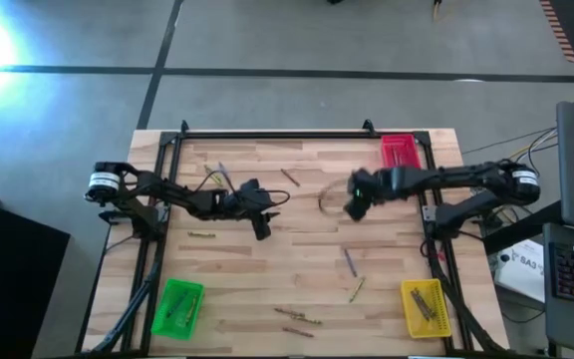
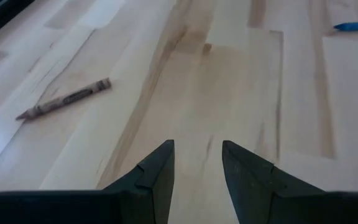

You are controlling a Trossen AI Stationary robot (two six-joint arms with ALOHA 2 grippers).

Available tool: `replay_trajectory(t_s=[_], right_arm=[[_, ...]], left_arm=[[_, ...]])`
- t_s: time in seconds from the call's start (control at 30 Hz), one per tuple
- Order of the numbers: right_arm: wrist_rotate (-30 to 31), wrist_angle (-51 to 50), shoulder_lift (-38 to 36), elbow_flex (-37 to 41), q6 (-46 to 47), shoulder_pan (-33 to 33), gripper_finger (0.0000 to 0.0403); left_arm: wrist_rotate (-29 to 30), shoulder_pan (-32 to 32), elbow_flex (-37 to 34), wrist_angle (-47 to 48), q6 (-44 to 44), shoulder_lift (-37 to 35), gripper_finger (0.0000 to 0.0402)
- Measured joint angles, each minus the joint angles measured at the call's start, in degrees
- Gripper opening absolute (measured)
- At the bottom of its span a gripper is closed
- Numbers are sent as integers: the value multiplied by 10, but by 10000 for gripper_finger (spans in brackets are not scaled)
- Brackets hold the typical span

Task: Sort crayons
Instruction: Put the green crayon into the green bin

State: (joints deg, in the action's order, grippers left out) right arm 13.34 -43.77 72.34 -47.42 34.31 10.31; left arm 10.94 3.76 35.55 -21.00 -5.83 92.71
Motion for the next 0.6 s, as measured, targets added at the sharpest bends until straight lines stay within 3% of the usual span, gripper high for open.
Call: replay_trajectory(t_s=[0.2,0.5,0.6], right_arm=[[-1,1,2,0,54,-149,168],[-4,13,9,0,236,-292,168],[-9,25,19,0,203,-337,168]], left_arm=[[-38,-19,0,-29,34,3,118],[-104,-47,20,-129,39,59,118],[-105,-60,51,-125,39,86,118]])
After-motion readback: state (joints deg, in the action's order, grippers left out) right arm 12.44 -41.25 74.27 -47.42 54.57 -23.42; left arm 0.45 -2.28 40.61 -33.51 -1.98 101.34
